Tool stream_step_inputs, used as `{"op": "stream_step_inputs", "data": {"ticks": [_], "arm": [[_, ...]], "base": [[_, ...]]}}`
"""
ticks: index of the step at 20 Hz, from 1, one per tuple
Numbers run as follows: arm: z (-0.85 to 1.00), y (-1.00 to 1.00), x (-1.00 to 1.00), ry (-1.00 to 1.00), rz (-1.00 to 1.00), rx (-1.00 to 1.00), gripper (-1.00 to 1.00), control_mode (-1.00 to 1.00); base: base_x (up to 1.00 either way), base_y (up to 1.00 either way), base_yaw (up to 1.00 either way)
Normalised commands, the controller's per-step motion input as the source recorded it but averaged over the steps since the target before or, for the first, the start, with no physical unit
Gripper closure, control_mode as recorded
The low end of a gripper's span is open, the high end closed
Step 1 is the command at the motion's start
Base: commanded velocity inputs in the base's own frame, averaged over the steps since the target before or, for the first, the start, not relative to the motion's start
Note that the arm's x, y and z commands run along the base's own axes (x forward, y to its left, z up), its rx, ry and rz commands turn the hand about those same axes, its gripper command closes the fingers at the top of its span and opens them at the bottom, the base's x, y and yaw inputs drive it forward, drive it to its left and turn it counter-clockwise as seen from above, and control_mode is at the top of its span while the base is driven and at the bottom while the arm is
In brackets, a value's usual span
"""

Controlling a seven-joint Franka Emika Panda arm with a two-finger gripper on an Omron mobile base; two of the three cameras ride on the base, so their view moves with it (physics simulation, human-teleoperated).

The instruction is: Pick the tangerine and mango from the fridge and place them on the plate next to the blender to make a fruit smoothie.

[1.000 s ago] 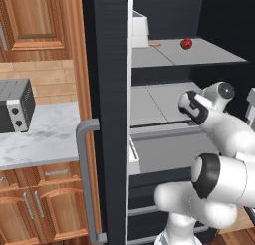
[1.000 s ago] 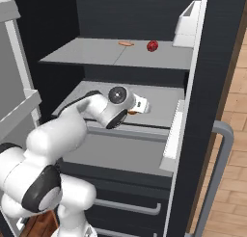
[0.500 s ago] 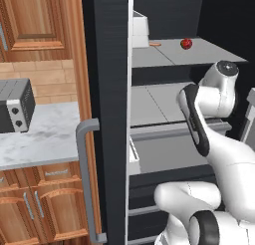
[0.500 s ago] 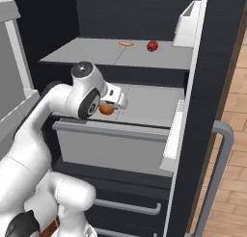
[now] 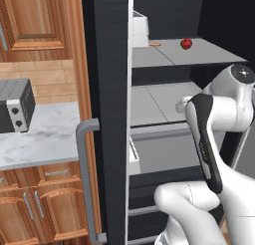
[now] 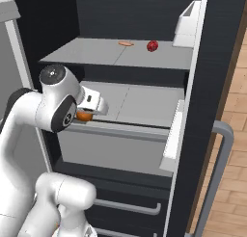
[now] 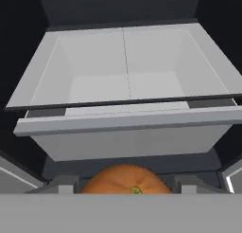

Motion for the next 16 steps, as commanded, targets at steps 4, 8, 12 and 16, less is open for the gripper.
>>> {"op": "stream_step_inputs", "data": {"ticks": [4, 8, 12, 16], "arm": [[0.00, 0.03, 0.00, -0.01, 0.00, 0.00, 1.00, -1.00], [0.00, 0.00, -0.08, 0.00, 0.00, 0.00, 1.00, 1.00], [0.00, 0.00, 0.00, 0.00, 0.00, 0.00, 1.00, 1.00], [0.00, 0.00, 0.00, 0.00, 0.00, 0.00, 1.00, 1.00]], "base": [[0.00, 0.00, 0.00], [-0.31, 0.00, 0.00], [-0.89, 0.00, 0.00], [-0.74, 0.00, 0.02]]}}
